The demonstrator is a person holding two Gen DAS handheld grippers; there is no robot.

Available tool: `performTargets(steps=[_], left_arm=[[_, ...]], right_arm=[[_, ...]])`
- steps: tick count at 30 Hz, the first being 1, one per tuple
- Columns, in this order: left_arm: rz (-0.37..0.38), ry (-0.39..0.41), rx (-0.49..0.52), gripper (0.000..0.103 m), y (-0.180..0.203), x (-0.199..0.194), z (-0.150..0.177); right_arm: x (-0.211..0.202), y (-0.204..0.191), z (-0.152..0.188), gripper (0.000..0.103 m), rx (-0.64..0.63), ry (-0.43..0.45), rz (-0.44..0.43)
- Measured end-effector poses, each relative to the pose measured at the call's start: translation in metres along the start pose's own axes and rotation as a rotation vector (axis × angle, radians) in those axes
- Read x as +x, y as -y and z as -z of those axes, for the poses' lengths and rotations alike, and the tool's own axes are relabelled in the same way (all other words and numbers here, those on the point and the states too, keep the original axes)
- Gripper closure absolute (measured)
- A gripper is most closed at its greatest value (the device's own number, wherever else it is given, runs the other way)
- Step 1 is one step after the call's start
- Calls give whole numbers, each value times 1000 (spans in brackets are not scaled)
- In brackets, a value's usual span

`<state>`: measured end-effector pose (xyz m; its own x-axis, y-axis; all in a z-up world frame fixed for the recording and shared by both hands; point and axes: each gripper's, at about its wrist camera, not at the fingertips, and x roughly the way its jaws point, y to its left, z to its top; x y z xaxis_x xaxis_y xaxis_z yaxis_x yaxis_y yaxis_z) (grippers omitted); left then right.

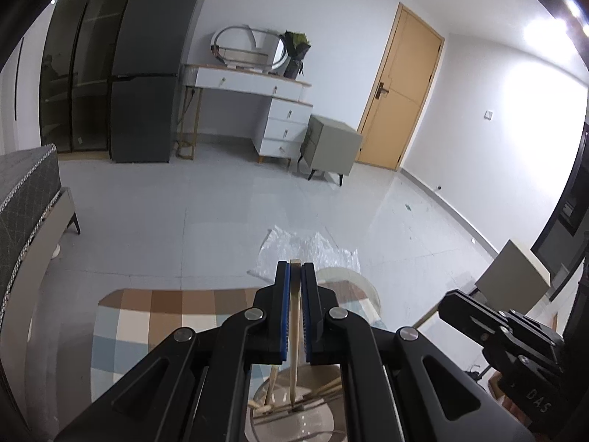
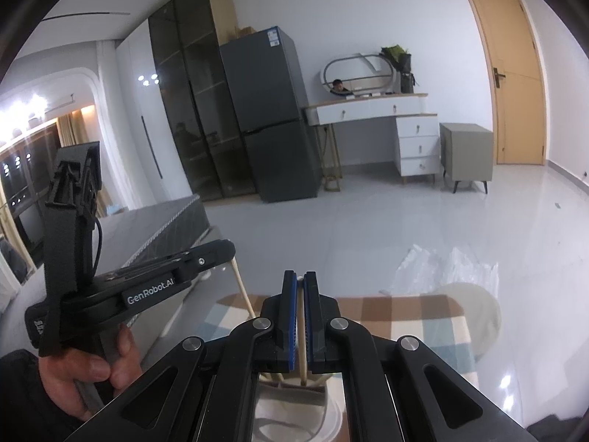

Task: Organize utensils
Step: 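Open the right gripper while the left gripper opens, dropping both chopsticks into the holder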

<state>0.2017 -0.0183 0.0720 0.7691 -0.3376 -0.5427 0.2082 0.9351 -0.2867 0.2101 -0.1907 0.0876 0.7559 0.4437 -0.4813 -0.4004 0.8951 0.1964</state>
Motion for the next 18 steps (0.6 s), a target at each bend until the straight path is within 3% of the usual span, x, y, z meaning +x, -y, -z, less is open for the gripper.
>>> performTargets(steps=[7, 9, 11, 12, 18], left_arm=[[24, -75, -9, 100, -1, -1, 0], [10, -87, -11, 89, -3, -2, 0], [-2, -88, -16, 49, -3, -10, 1], [-14, -79, -18, 43, -3, -14, 3], [-79, -54, -52, 34, -7, -38, 15]], right_arm=[[12, 2, 9, 97, 23, -60, 5], [11, 8, 13, 96, 55, -75, -6], [7, 12, 18, 90, 71, -78, 1], [4, 13, 21, 89, 79, -75, 3], [-24, 17, 35, 69, 123, -59, 32]])
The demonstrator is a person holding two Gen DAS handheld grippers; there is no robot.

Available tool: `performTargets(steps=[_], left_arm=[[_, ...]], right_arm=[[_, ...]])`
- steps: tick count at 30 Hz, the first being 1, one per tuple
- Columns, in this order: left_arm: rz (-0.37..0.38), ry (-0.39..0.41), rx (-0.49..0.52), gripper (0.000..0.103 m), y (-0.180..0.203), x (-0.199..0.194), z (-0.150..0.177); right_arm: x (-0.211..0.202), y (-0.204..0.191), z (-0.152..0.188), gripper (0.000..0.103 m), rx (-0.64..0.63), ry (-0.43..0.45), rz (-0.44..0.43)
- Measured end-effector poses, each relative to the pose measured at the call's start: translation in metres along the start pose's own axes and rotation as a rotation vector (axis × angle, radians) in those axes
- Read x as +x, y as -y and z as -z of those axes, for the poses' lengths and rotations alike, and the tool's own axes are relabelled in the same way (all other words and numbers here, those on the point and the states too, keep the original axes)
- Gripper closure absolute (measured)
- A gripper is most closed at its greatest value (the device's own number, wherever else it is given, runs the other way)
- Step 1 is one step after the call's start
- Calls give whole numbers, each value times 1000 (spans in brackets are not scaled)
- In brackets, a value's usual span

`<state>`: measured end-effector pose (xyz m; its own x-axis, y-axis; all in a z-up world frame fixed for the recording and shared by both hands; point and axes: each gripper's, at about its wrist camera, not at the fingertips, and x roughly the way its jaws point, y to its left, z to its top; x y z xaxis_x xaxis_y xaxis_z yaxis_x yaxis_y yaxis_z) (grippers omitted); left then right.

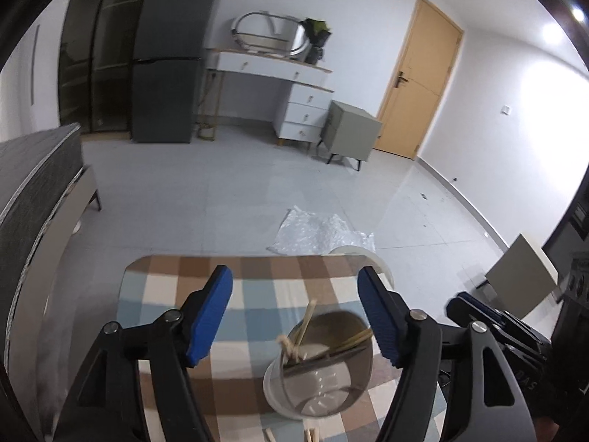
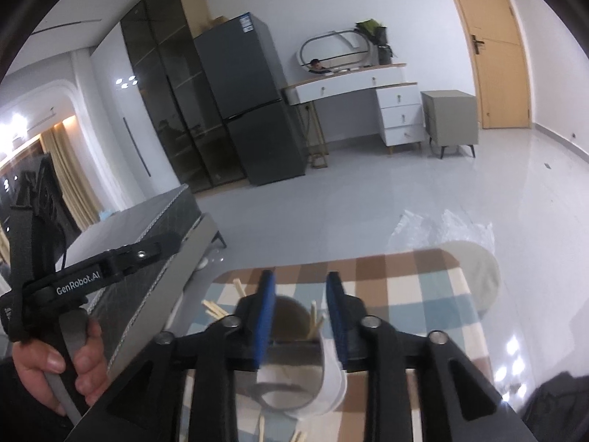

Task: Organize utensils
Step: 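Open the right gripper while the left gripper opens, dropping both chopsticks into the holder, then raise both open grippers away from the holder toward the remaining chopsticks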

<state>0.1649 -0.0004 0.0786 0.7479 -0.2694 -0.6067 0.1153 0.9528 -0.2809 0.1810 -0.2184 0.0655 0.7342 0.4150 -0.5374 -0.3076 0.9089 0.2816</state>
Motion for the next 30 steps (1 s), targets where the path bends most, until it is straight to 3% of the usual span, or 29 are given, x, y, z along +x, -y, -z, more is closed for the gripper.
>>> performTargets(steps=[6, 8, 10, 18, 25, 30], left_arm=[[-62, -3, -30, 32, -4, -23, 21], [-78, 1, -34, 30, -3, -32, 27], [-81, 7, -34, 26, -2, -36, 30], [-133, 52, -25, 16, 1, -62, 46], [-170, 68, -9, 13, 9, -73, 64], [-192, 86, 3, 5, 13, -79, 76]], right_arm=[[-29, -7, 12, 56, -11, 23, 4], [-39, -11, 17, 46, -10, 36, 4], [-48, -15, 23, 41, -7, 46, 5], [-74, -26, 40, 34, -12, 74, 12], [-88, -29, 59, 15, -3, 95, 40], [-92, -27, 78, 15, 7, 77, 50]])
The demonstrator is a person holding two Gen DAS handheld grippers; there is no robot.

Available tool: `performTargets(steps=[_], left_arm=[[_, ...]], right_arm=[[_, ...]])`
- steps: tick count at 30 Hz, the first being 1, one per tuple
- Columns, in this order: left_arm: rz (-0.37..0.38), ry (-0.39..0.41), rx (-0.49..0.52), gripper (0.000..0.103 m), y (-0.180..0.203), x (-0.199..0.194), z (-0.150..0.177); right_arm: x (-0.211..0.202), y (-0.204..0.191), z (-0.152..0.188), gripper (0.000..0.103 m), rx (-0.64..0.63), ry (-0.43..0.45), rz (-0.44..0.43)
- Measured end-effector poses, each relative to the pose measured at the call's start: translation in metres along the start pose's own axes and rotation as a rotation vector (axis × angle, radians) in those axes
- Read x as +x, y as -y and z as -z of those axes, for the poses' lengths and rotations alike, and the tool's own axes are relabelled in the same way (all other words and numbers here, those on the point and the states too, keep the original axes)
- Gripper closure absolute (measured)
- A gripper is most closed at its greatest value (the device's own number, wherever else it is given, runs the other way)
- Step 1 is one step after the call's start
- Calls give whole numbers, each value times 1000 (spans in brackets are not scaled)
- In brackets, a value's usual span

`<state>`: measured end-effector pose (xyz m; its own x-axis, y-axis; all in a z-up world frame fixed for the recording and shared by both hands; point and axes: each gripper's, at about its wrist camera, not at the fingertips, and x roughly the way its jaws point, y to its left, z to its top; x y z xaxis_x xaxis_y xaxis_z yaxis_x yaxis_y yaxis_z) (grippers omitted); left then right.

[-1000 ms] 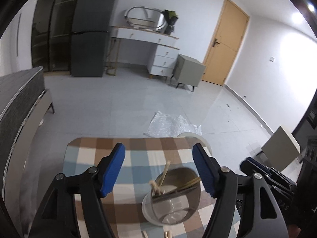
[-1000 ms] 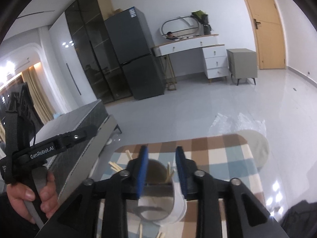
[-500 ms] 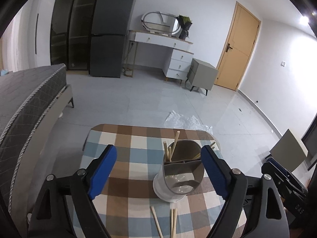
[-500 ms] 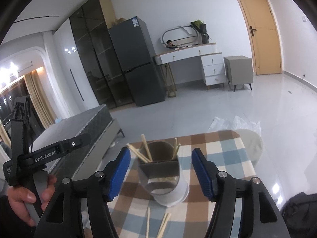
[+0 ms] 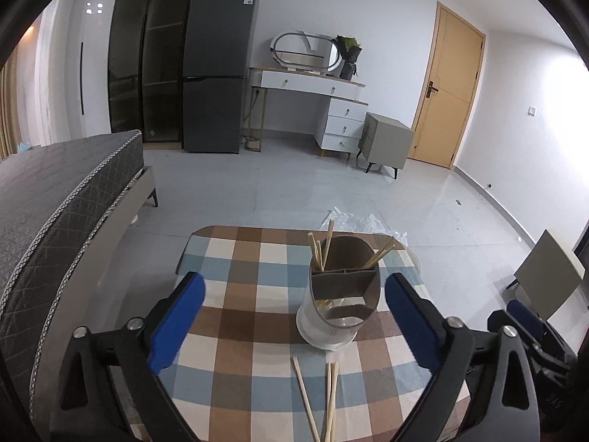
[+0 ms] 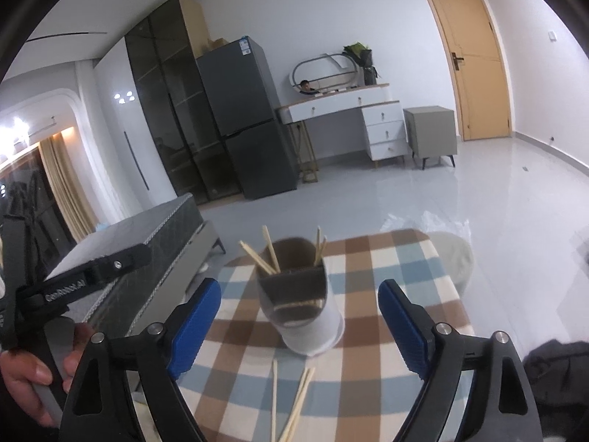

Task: Organize utensils
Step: 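Raise both open grippers away from the holder toward the remaining chopsticks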

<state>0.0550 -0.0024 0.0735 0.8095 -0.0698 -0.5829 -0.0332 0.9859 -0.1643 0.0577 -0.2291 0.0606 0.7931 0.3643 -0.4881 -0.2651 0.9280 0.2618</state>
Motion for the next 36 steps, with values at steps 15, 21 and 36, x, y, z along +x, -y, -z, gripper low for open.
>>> performTargets(steps=[15, 21, 36], left_arm=[[-25, -24, 2, 4, -4, 4, 51], [-41, -50, -12, 4, -10, 21, 68], [-107, -174, -88, 4, -41, 68, 90]], right_arm=[[12, 11, 61, 13, 2, -145, 28], [31, 10, 86, 0, -51, -215, 38], [93, 21, 119, 0, -20, -378, 85]])
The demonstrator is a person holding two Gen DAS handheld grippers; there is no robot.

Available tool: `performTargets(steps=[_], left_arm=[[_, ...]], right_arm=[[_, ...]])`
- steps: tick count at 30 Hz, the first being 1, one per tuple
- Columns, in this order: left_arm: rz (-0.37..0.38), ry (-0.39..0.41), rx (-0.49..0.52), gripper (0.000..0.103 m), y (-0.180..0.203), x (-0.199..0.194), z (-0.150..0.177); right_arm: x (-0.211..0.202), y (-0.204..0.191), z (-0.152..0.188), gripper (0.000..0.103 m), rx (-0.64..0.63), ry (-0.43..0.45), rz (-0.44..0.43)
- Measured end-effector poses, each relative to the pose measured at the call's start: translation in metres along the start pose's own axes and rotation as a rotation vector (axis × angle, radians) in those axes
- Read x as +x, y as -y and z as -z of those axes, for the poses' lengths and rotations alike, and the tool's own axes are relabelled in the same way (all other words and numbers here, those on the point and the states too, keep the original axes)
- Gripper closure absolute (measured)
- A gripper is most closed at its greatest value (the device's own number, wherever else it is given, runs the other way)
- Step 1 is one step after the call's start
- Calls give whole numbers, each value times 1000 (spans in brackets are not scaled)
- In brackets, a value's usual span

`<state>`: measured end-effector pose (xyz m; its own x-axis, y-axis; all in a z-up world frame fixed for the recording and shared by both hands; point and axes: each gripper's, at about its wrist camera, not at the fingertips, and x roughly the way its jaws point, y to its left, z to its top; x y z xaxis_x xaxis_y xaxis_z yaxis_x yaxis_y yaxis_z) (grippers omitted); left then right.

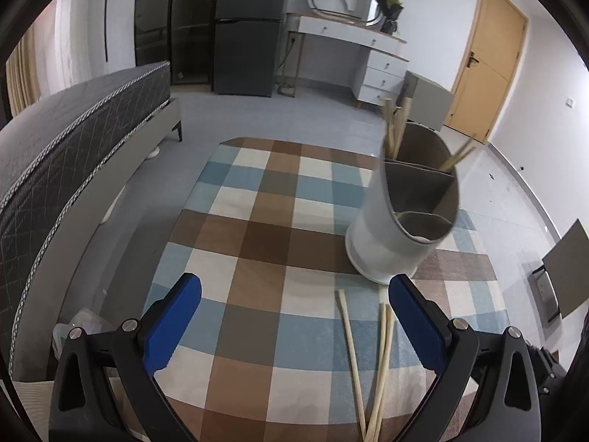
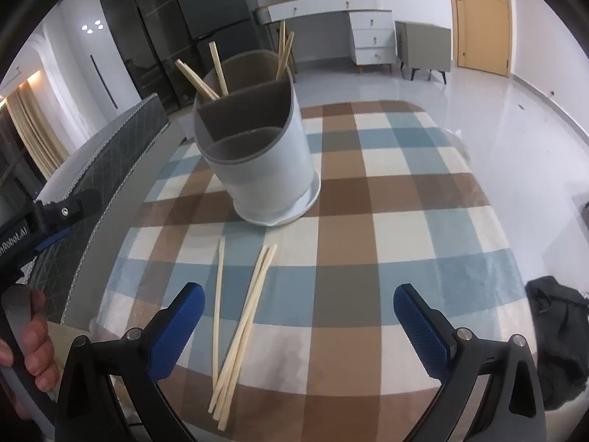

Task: Organize utensils
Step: 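Raise both open grippers away from the holder toward the remaining chopsticks, then lower the right gripper onto the chopsticks beside the holder and close on one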

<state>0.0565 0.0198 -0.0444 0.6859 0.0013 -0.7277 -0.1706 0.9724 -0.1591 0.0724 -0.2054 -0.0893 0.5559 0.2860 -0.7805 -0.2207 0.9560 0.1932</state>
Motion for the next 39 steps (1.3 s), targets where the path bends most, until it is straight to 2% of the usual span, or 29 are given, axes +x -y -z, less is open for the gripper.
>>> performTargets(steps=[7, 12, 14, 18, 21, 23, 27, 29, 39], left_arm=[[-27, -68, -54, 4, -10, 13, -5], [-42, -127, -110, 4, -20, 23, -7], [-63, -170, -129, 4, -25, 31, -7], [-74, -234, -163, 4, -33, 41, -7], [-81, -267, -171, 4, -36, 45, -6], [-81, -277, -182, 4, -38, 46, -7], [-91, -292, -213, 4, -46, 48, -8], [-93, -304, -228, 4, -49, 50, -9], [-70, -327, -263, 4, -54, 52, -10]], right_arm=[[26, -13, -9, 0, -26, -58, -38], [51, -17, -18, 3, -45, -115, -24], [60, -18, -22, 10, -52, -135, -17], [77, -18, -30, 17, -48, -171, -17], [92, -20, -36, 28, -54, -206, -15], [100, -22, -38, 45, -66, -230, -4], [110, -25, -40, 55, -73, -262, 13], [115, -28, -40, 67, -83, -286, 30], [128, -35, -42, 86, -76, -319, 80]])
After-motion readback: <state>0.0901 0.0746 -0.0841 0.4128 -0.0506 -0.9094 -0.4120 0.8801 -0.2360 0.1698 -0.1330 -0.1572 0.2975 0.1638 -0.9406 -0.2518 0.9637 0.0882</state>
